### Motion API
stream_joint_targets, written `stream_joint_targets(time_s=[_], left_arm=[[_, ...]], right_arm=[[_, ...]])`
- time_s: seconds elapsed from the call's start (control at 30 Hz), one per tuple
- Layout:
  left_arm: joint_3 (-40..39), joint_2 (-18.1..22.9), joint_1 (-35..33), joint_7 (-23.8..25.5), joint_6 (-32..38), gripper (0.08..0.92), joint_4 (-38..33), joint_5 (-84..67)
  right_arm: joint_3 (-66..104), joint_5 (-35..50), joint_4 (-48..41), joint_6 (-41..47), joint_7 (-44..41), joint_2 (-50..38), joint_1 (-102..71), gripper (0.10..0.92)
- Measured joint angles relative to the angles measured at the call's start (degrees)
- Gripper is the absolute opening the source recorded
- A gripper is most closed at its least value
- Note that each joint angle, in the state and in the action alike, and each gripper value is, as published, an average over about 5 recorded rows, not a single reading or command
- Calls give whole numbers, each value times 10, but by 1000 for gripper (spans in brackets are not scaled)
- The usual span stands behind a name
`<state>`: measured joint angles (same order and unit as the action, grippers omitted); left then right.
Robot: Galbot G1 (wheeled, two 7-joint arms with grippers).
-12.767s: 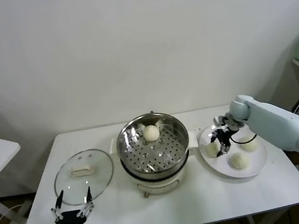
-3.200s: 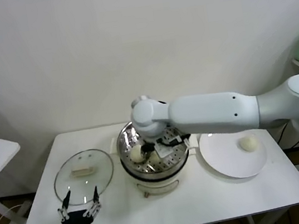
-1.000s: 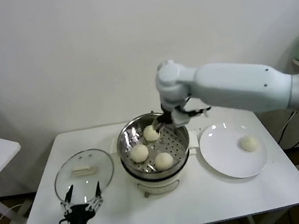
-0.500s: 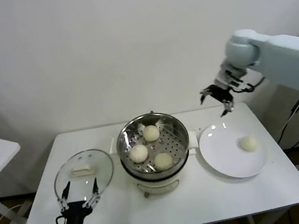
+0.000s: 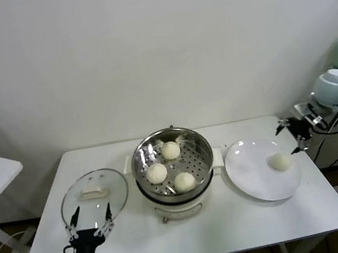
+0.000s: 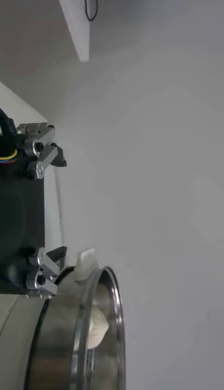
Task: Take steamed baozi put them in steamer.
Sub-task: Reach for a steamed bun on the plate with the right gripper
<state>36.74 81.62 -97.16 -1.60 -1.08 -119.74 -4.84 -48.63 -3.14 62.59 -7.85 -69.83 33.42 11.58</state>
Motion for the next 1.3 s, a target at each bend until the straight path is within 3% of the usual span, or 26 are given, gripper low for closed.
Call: stream_joint_targets(time_s=[0.43,1.3], left_arm=[[-1,5,-1,0,2,823,12,6],[-2,0,12,-1,-1,823,30,10]], right_arm=[[103,-90,-102,-6,17,43,-101,823],[149,-155,-246,-22,29,164,-129,823]])
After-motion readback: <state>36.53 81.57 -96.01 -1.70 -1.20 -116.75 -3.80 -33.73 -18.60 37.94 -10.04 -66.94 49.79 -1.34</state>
